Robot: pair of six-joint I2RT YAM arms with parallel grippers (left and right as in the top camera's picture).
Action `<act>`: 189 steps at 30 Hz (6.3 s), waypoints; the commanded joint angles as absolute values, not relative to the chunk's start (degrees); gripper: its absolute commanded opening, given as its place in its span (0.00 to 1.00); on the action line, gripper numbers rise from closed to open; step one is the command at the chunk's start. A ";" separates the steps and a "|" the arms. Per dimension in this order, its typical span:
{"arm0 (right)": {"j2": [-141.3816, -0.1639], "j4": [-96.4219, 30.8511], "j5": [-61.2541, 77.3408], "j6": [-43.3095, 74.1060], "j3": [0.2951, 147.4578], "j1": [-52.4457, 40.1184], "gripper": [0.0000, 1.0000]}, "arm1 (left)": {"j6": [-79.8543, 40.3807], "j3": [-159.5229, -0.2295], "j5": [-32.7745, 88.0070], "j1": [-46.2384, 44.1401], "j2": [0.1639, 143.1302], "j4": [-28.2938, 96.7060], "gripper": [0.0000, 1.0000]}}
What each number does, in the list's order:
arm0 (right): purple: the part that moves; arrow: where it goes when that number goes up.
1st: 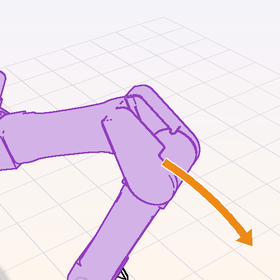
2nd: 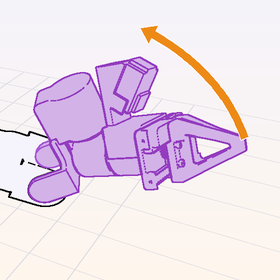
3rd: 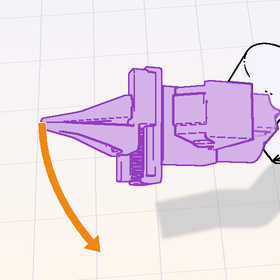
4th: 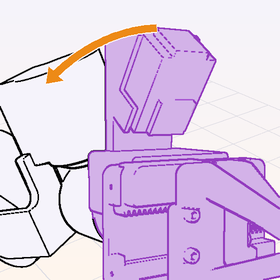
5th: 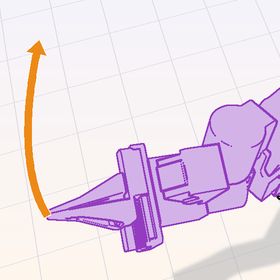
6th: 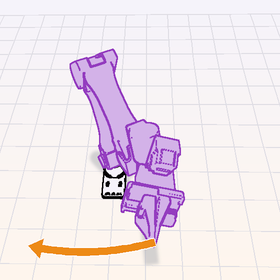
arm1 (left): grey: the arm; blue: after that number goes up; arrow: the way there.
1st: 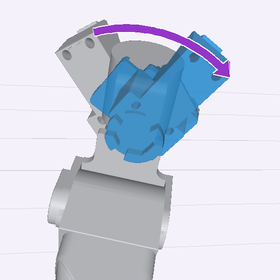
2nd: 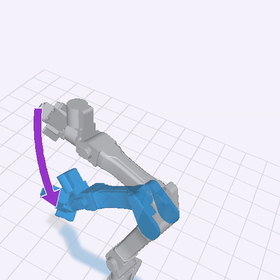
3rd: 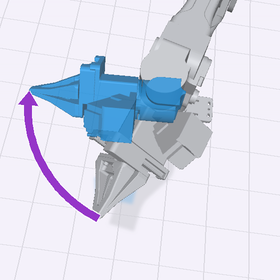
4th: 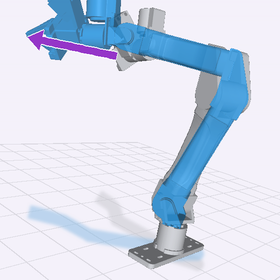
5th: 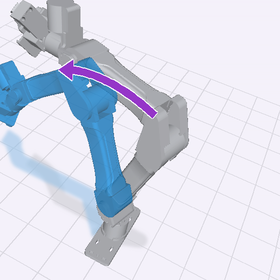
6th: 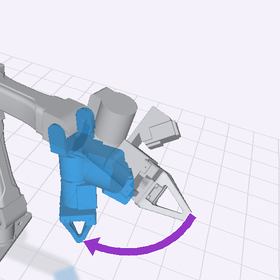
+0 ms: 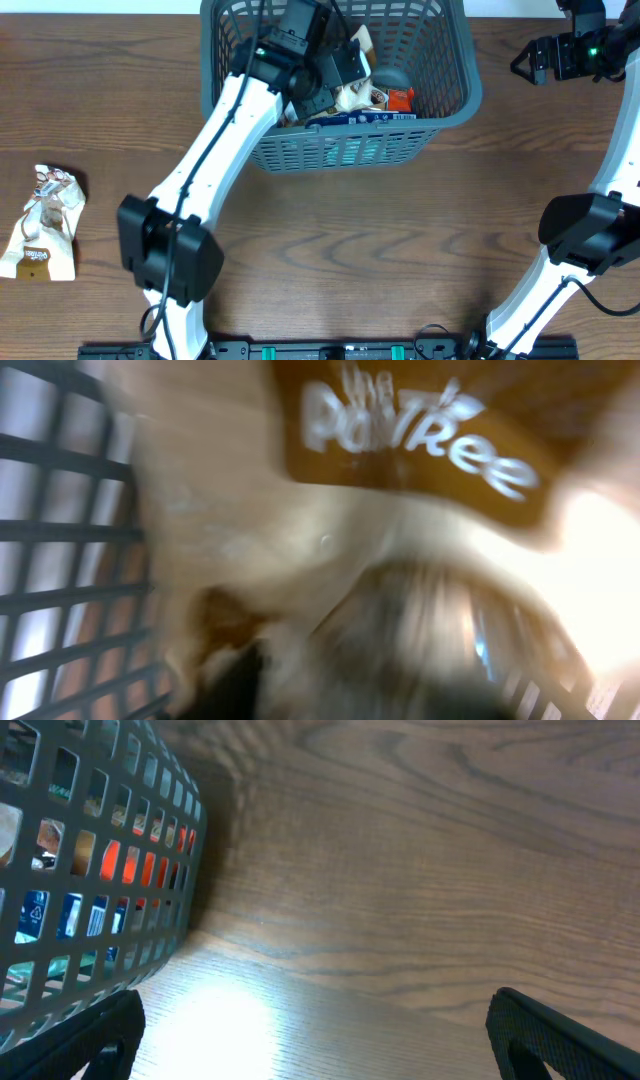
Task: Pack container
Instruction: 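Lift the PanTree pouch into the basket and open the left gripper, then withdraw the left gripper toward the last pouch at the left edge, then grasp the dried mushroom pouch with the left gripper, then carry the mushroom pouch with the left gripper into the basket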
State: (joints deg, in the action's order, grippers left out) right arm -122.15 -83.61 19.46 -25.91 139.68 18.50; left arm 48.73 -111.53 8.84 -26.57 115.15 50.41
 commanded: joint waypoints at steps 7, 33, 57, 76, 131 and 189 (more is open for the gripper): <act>-122.17 -84.44 19.66 -25.34 139.70 18.02 0.99 | 50.54 -112.07 4.29 -26.39 112.73 50.54 0.70; -122.17 -84.44 19.68 -25.78 139.70 18.02 0.99 | 27.44 -112.51 -12.73 8.49 81.54 72.18 0.99; -122.17 -82.96 19.70 -25.78 139.70 18.02 0.99 | 34.89 -103.85 9.89 45.04 86.98 74.56 0.99; -122.17 -83.05 16.12 -21.45 139.70 18.02 0.99 | 34.89 -93.84 0.01 45.65 108.92 67.55 0.99; -122.17 -81.28 15.84 -13.28 139.70 17.85 0.99 | 51.79 -76.27 3.33 46.72 116.88 39.27 0.99; -122.17 -81.62 15.84 -13.78 139.70 17.52 0.99 | 23.59 -88.40 5.21 27.68 90.76 52.71 0.06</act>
State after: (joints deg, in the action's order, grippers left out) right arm -122.15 -81.56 15.79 -14.04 139.68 18.50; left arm 26.48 -84.99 0.93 29.67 94.61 52.16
